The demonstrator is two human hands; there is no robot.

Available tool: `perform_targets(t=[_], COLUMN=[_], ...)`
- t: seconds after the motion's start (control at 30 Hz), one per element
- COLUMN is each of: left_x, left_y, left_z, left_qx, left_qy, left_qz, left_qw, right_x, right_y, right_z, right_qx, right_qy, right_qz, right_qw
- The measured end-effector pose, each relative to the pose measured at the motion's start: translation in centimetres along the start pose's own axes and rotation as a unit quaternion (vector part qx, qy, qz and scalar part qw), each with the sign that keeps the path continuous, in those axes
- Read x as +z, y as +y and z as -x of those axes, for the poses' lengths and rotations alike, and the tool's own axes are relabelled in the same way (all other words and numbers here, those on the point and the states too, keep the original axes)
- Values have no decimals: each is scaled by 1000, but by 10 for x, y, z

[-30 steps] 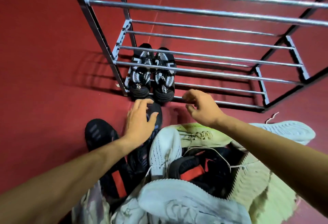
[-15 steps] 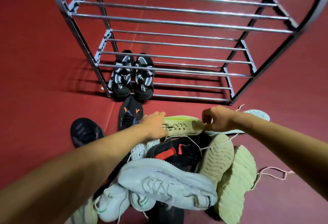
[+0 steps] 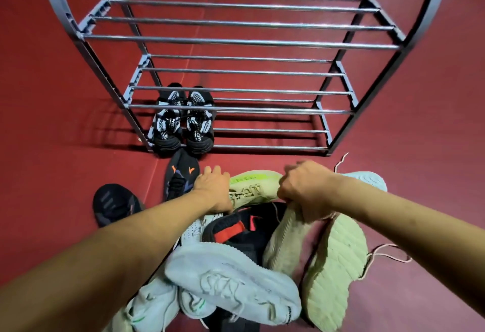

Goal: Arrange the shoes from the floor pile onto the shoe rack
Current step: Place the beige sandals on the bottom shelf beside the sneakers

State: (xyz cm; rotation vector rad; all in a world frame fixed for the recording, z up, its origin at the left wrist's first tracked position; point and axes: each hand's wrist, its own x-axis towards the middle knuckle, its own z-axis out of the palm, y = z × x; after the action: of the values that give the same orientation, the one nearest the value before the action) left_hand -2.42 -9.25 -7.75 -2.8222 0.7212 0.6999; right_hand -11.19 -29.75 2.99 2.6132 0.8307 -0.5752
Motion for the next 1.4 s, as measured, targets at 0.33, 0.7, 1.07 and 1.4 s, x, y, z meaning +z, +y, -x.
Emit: perform_targets(t=[0.33,0.7,1.07,1.4], left_x=[-5,-4,-7,-14], left_y=[-3,-2,-2,4], left_z=[2,-1,-1,2], left_qx=[4,-6,-11,-53], left_qy=[-8,-16,-46,-14], left_qz=[21,33,55,-2], left_qw=[1000,999,997,999], right_x=[45,79,105,112], right_y=[28,37,18,-65], right_z=[73,36,16,10], right_qx=[-14,40,190,519], right_qy=[414,388,94,176], right_qz=[-75,-194,-425,-730], right_qw=[907,900,880,410])
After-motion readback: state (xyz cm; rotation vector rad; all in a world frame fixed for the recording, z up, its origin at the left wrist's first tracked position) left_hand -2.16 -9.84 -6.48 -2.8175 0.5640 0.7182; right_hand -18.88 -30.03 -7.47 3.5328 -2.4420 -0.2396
